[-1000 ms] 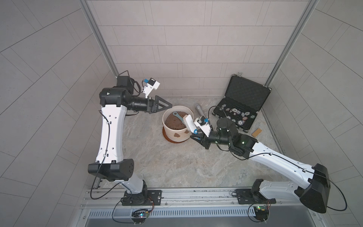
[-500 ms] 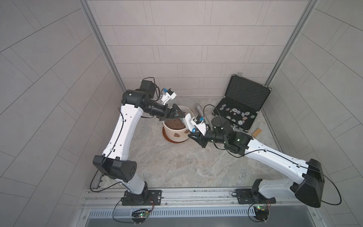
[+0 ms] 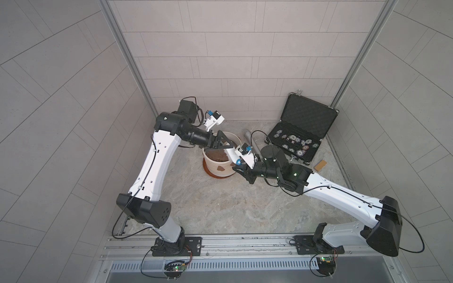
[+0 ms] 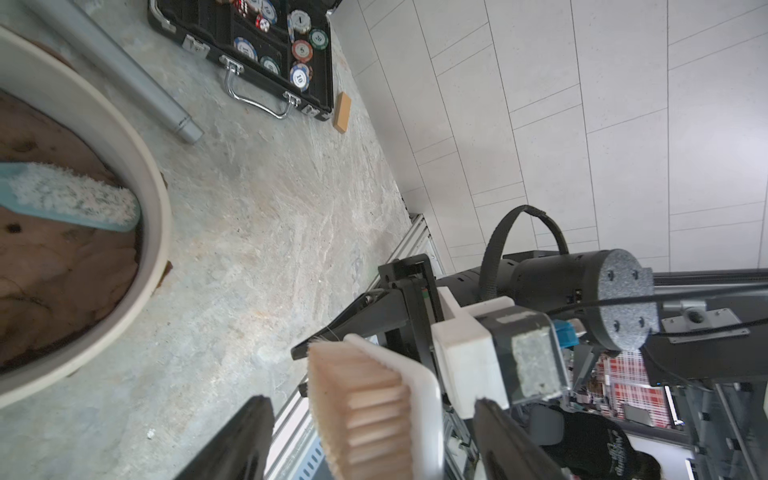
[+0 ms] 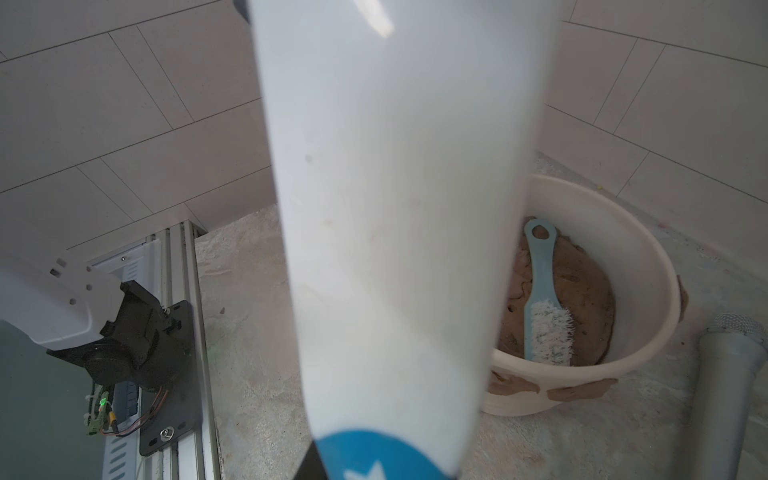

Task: Scrub the dried mud off the ceramic pot
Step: Adjust the brush.

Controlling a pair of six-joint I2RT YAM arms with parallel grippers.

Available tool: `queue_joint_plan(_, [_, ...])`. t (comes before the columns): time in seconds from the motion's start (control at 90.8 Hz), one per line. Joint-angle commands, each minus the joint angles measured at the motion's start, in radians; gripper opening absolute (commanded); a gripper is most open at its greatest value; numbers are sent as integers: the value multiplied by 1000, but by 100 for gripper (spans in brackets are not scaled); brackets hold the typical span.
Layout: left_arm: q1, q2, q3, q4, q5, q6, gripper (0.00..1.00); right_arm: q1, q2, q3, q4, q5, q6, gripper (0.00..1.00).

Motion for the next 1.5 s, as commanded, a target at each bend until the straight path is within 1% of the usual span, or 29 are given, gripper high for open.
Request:
queue_joint_plan(0.0, [-31, 21, 1, -27, -23, 26, 74, 11, -25, 33, 30, 13, -19, 0])
queue_joint_plan(0.099, [-51, 24, 18, -29, -71, 28, 74, 22, -15, 46, 14, 22, -36, 0])
queue_joint_plan(0.132, [-52, 27, 23, -28, -69, 27, 71, 24, -13, 50, 11, 27, -38, 0])
queue_joint_plan(0.198, [-52, 30, 26, -31, -68, 27, 57, 24, -16, 49, 14, 39, -36, 0])
queue_joint_plan(0.253, [-52, 32, 25, -39, -57, 39, 43, 25, -22, 47, 19, 49, -33, 0])
queue_joint_plan(0.319, [-53, 34, 28, -57, -23, 69, 31, 24, -32, 43, 23, 52, -33, 0])
queue_joint_plan(0.363, [-53, 38, 31, -73, 17, 109, 26, 24, -40, 42, 24, 48, -28, 2])
queue_joint_plan(0.418, [-52, 36, 30, -76, 49, 133, 20, 23, -53, 33, 29, 44, 0, 11])
queue_joint_plan(0.462, [-52, 34, 32, -77, 68, 152, 15, 16, -69, 19, 38, 5, 25, 18])
queue_joint_plan(0.484, [-52, 32, 34, -77, 72, 159, 14, 10, -79, 12, 39, -12, 49, 23])
queue_joint_plan(0.506, [-52, 30, 36, -76, 75, 167, 13, 1, -92, 2, 43, -30, 88, 30])
queue_joint_plan(0.539, [-51, 26, 38, -76, 80, 176, 12, -16, -108, -15, 49, -64, 144, 36])
queue_joint_plan(0.605, [-50, 16, 42, -68, 88, 196, 11, -56, -148, -50, 39, -138, 273, 52])
queue_joint_plan(0.638, [-48, 10, 39, -57, 92, 199, 10, -82, -172, -70, 28, -191, 339, 58])
queue_joint_plan(0.682, [-46, 2, 34, -40, 98, 198, 10, -118, -203, -108, 32, -291, 400, 63])
queue_joint_plan(0.738, [-45, -4, 32, -28, 113, 198, 9, -158, -238, -152, 49, -420, 439, 66])
queue_joint_plan(0.826, [-45, -4, 31, -6, 129, 187, 7, -207, -294, -212, 77, -532, 511, 71])
queue_joint_plan(0.87, [-45, -3, 31, 2, 137, 186, 6, -224, -325, -251, 139, -587, 577, 74])
queue_joint_plan(0.947, [-45, 0, 25, 11, 150, 186, 7, -235, -370, -331, 328, -640, 728, 78])
queue_joint_plan(1.035, [-45, 1, 19, 15, 168, 198, 6, -241, -377, -379, 462, -658, 854, 79])
queue_joint_plan(1.101, [-44, -4, 12, 26, 175, 204, 6, -243, -370, -405, 559, -656, 939, 77])
queue_joint_plan(1.178, [-43, -19, -9, 58, 175, 191, 6, -244, -363, -448, 707, -610, 1051, 72])
queue_joint_plan(1.233, [-45, -27, -23, 85, 174, 168, 6, -241, -358, -474, 785, -564, 1106, 68])
queue_joint_plan(1.299, [-45, -35, -39, 114, 183, 143, 6, -238, -354, -482, 813, -531, 1127, 62])
queue_joint_plan(1.387, [-45, -48, -60, 143, 192, 118, 6, -236, -357, -490, 817, -479, 1122, 54])
queue_joint_plan(1.486, [-45, -62, -81, 174, 186, 94, 6, -233, -357, -494, 828, -422, 1125, 51])
